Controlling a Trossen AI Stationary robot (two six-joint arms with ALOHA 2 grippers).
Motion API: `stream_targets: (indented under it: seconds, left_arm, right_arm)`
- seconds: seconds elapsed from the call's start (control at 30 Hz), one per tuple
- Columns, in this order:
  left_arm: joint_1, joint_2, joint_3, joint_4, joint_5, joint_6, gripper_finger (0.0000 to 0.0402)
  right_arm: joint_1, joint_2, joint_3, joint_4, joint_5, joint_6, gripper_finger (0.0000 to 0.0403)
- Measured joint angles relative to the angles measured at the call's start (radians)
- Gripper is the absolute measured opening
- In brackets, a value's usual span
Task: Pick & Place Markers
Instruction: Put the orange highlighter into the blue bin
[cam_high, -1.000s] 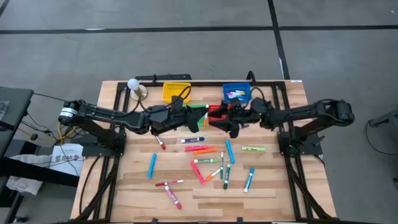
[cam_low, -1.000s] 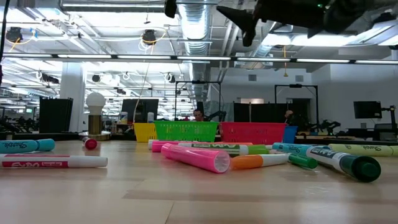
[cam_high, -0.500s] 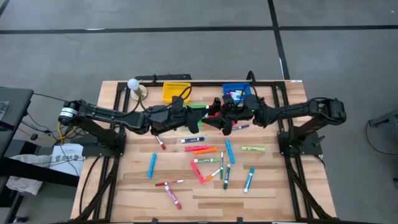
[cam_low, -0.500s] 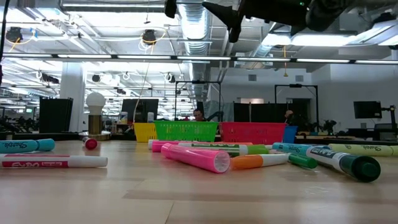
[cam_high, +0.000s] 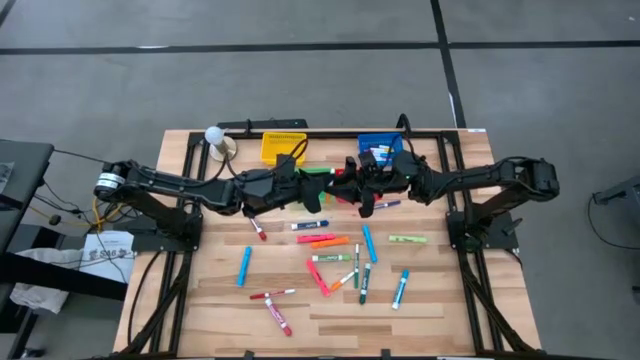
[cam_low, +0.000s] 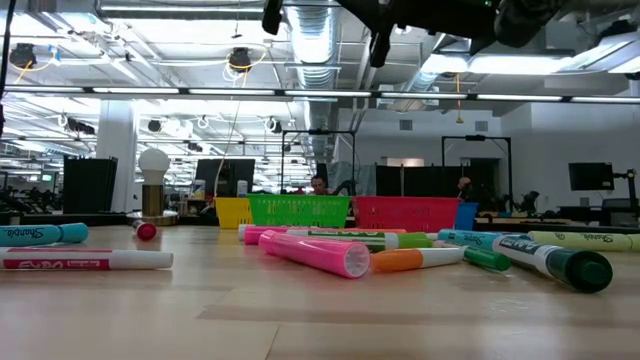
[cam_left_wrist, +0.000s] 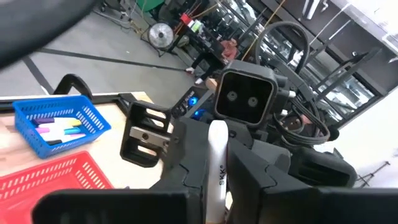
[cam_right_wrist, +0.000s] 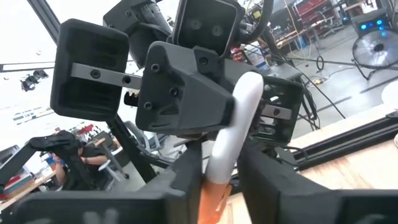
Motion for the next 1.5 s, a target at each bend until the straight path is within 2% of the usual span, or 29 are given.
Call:
stream_targets:
  seconds: [0.17, 0.37, 0.53, 0.7, 0.87, 1.03, 1.3, 1.5]
  left_arm:
    - [-0.001, 0.0, 0.0, 0.0, 0.0, 0.008, 0.0047]
    - [-0.001, 0.0, 0.0, 0.0, 0.005, 0.068, 0.0062]
    - [0.016, -0.003, 0.001, 0.013, 0.008, 0.149, 0.01]
    - [0.055, -0.057, 0.002, 0.014, 0.007, 0.263, 0.0156]
    - [0.13, -0.151, 0.003, 0.005, 0.003, 0.462, 0.0206]
    - [0.228, -0.21, 0.003, -0.024, 0.0, 0.587, 0.0226]
    - [0.325, -0.194, -0.003, -0.295, 0.001, 0.561, 0.022]
    - [0.327, -0.193, -0.157, -0.298, 0.019, 0.462, 0.0214]
  right_arm:
    - [0.0, 0.0, 0.0, -0.008, -0.002, 0.002, 0.0036]
    - [-0.001, 0.001, 0.0, -0.008, -0.014, -0.001, 0.0035]
    - [-0.005, 0.002, -0.002, -0.02, -0.011, -0.002, 0.0038]
    - [-0.021, 0.003, -0.003, -0.083, -0.011, -0.003, 0.0035]
    - [-0.048, 0.003, -0.003, -0.166, -0.013, -0.014, 0.0037]
    - [-0.088, 0.003, -0.003, -0.28, -0.014, -0.069, 0.0035]
    - [-0.179, 0.003, -0.003, -0.475, -0.014, -0.141, 0.0036]
    - [-0.249, 0.003, 0.042, -0.7, -0.003, -0.239, 0.0035]
